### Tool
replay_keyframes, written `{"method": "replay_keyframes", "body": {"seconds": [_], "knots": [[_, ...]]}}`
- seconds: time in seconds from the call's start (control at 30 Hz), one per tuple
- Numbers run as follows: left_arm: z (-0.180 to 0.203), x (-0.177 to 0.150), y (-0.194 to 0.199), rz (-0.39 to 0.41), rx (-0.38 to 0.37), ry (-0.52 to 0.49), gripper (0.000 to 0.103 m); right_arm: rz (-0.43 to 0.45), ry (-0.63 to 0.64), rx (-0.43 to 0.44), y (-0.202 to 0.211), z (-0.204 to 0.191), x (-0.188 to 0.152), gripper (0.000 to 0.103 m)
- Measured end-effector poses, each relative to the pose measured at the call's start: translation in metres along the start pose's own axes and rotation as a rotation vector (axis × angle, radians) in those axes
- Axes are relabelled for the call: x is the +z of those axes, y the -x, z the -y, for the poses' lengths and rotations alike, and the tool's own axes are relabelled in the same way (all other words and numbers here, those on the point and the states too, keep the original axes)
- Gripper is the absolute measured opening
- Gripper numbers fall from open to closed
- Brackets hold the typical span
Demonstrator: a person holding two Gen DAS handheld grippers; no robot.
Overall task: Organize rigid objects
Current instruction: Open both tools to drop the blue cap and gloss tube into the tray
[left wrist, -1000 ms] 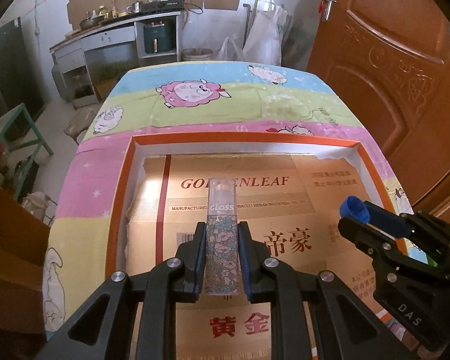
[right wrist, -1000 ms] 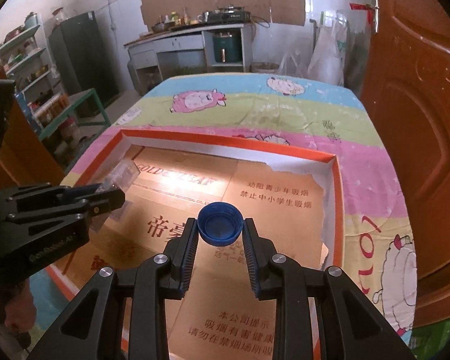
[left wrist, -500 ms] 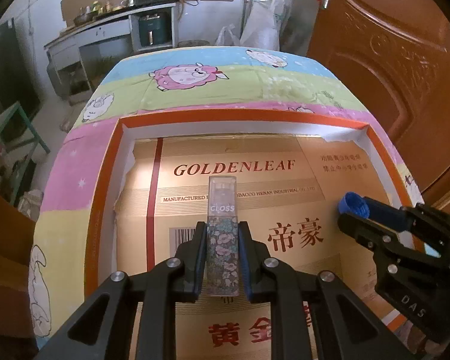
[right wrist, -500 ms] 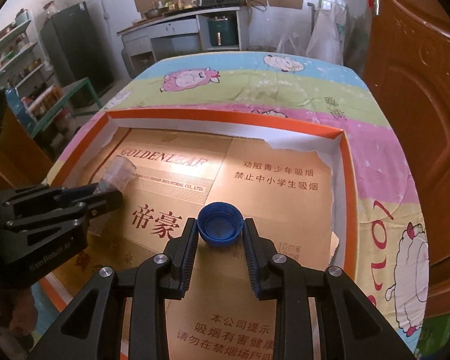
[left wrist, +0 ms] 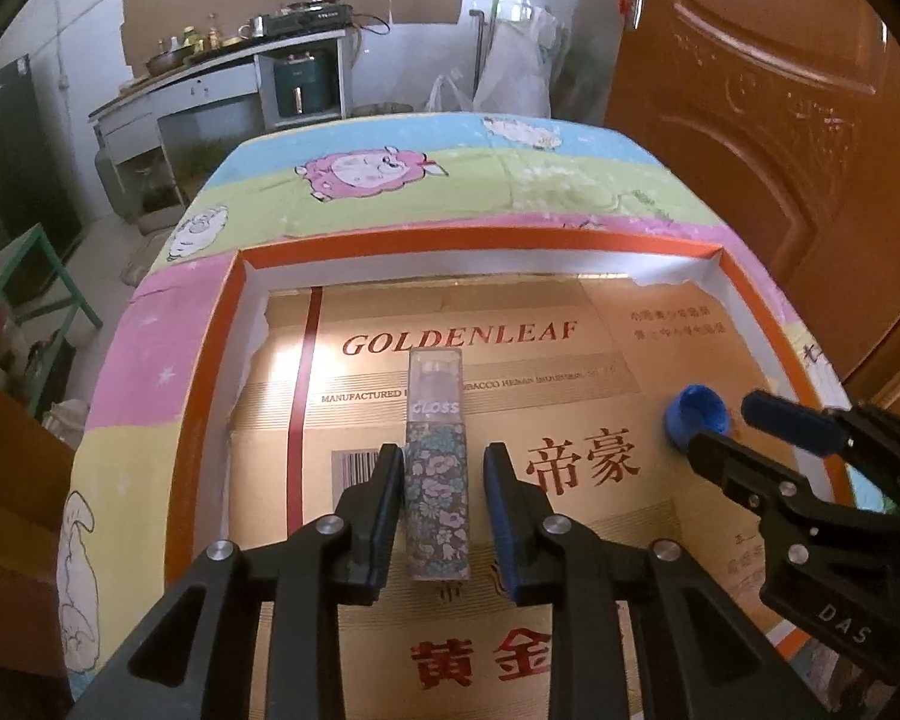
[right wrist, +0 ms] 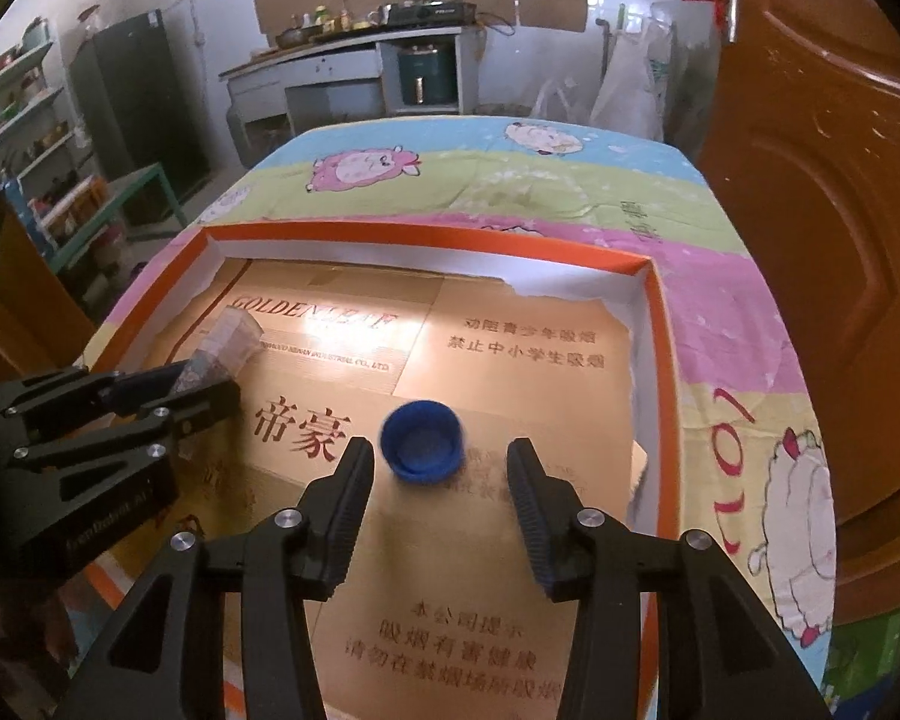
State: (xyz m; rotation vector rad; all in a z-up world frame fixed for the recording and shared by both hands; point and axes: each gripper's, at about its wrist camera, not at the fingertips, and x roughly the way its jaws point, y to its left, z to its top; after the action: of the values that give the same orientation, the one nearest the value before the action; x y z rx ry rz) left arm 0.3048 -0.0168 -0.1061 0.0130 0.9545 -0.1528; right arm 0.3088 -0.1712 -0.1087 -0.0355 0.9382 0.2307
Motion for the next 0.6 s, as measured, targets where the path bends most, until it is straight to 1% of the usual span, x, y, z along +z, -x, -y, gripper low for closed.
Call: {"method": "replay_keyframes", "body": {"seconds": [0.1, 0.2, 0.23, 0.3, 0.47, 0.5, 0.53, 0.57, 0.6], "knots": [[-0.001, -0.001, 0.009, 0.029, -0.008, 0.018, 0.028, 0.015, -0.016, -0.007, 0.009, 0.002, -0.005, 0.048], [0.004, -0.003, 0.021, 0.06, 0.029, -0.001, 0.028, 0.035, -0.04, 0.0, 0.024, 0.004, -0.015, 0.048], [0.005, -0.004, 0.025, 0.068, 0.028, -0.011, 0.028, 0.04, -0.047, 0.004, 0.029, 0.005, -0.017, 0.048], [0.007, -0.008, 0.032, 0.08, 0.001, -0.017, 0.028, 0.053, -0.063, 0.01, 0.038, 0.005, -0.022, 0.048], [0.003, -0.018, 0.052, 0.121, -0.099, 0.024, 0.028, 0.084, -0.081, 0.024, 0.066, 0.0, -0.037, 0.048], [0.003, -0.019, 0.056, 0.127, -0.107, 0.029, 0.031, 0.087, -0.079, 0.023, 0.07, -0.001, -0.039, 0.048], [0.003, -0.02, 0.061, 0.134, -0.112, 0.029, 0.038, 0.09, -0.075, 0.023, 0.075, -0.004, -0.042, 0.048], [0.004, -0.021, 0.066, 0.141, -0.115, 0.027, 0.042, 0.092, -0.073, 0.026, 0.08, -0.006, -0.045, 0.048], [0.005, -0.023, 0.071, 0.146, -0.118, 0.022, 0.049, 0.093, -0.072, 0.027, 0.084, -0.007, -0.048, 0.048]]}}
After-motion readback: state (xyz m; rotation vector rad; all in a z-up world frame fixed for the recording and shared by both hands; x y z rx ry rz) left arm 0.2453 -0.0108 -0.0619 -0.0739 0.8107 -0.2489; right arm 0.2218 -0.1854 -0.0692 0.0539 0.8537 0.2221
